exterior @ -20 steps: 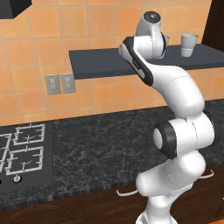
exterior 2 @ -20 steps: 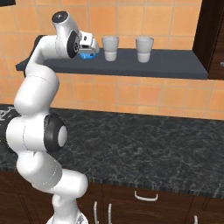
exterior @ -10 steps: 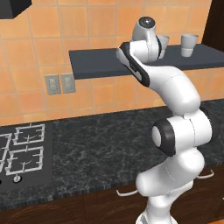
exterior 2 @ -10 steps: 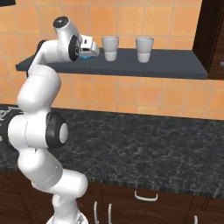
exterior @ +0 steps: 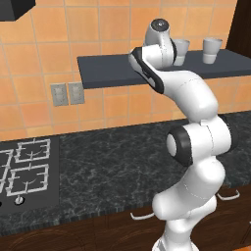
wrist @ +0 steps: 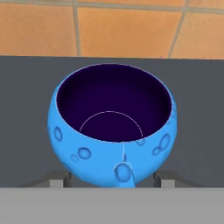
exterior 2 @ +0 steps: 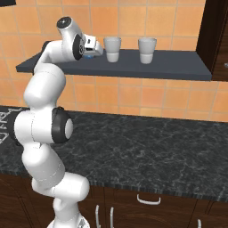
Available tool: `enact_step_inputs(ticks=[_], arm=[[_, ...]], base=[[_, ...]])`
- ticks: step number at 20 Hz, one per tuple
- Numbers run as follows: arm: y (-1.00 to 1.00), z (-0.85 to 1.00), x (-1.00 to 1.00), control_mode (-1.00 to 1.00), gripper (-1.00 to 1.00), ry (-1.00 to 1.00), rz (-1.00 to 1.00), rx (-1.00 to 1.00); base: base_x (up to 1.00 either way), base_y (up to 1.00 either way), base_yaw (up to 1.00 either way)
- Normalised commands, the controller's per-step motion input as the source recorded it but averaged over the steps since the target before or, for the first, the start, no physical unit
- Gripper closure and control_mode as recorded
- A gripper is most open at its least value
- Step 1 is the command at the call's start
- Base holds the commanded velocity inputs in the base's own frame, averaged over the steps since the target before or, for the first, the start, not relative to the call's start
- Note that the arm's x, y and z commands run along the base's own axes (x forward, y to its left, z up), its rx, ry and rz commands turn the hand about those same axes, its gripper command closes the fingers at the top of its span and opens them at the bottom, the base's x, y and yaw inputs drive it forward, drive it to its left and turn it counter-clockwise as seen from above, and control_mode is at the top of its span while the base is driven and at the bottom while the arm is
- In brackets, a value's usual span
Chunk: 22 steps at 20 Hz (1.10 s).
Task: Gather all objects into one cabinet and sort the glasses and bowls to opposite sides.
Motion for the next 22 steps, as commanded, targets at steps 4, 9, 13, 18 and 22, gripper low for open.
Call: enact_step_inputs(ticks=[4, 9, 13, 18, 22], arm=[[0.0, 0.0, 0.17, -1.0, 1.0, 0.0, -0.05, 0.0], [0.0, 0.11, 0.0, -1.0, 1.0, 0.0, -0.01, 0.0], [0.0, 0.3, -0.06, -1.0, 1.0, 0.0, 0.0, 0.0], [0.0, 0.15, -0.01, -1.0, 1.0, 0.0, 0.0, 0.0], [-0.01, 0.14, -0.11, -1.0, 1.0, 0.0, 0.0, 0.02]], base=[[0.0, 0.0, 0.0], [0.0, 0.0, 0.0], [0.0, 0.0, 0.0], [0.0, 0.0, 0.0], [0.0, 0.0, 0.0]])
